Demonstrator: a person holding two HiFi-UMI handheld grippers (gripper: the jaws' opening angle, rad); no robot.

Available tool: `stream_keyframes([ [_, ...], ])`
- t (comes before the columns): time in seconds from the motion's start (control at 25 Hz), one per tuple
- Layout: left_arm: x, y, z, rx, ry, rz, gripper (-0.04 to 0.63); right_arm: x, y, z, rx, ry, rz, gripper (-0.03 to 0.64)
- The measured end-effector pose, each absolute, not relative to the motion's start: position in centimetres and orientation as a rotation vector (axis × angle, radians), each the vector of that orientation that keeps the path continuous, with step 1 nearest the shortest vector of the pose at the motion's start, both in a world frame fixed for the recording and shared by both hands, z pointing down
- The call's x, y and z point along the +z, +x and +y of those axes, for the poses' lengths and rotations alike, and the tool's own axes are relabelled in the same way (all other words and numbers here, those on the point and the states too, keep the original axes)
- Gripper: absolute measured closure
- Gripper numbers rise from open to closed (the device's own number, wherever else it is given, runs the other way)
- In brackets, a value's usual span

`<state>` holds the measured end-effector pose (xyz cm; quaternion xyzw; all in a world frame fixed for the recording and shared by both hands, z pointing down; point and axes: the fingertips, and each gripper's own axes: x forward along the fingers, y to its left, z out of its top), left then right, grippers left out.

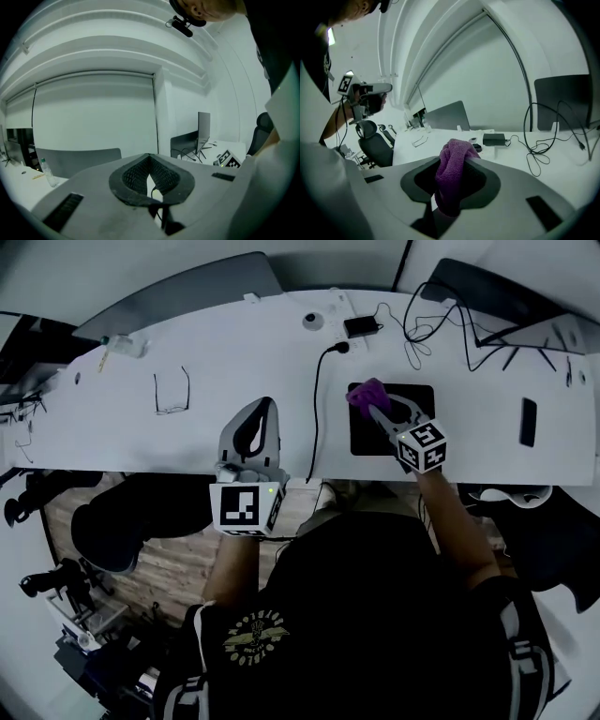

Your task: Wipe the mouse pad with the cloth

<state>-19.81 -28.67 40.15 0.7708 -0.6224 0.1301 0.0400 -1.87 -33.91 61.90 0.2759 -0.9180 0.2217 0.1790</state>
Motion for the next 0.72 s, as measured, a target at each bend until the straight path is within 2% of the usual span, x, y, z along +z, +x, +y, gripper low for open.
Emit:
stream_keyframes([
  [0.36, 40.3, -21.6, -27.2, 0.472, 2.303, -1.957, 0.592, 70.9, -4.4, -35.3, 0.690, 0.744, -2.416, 0.518],
  [0.56, 40.6, -21.8, -26.8, 0.517, 2.267, -1.969, 0.592, 75.9, -2.0, -35.7, 0.642, 0.806, -2.241, 0.515],
  [0.72, 40.6, -20.5, -27.5, 0.492, 2.301, -1.964, 0.592, 76.2, 0.4, -36.0, 0.598, 0.823, -2.219, 0.514],
])
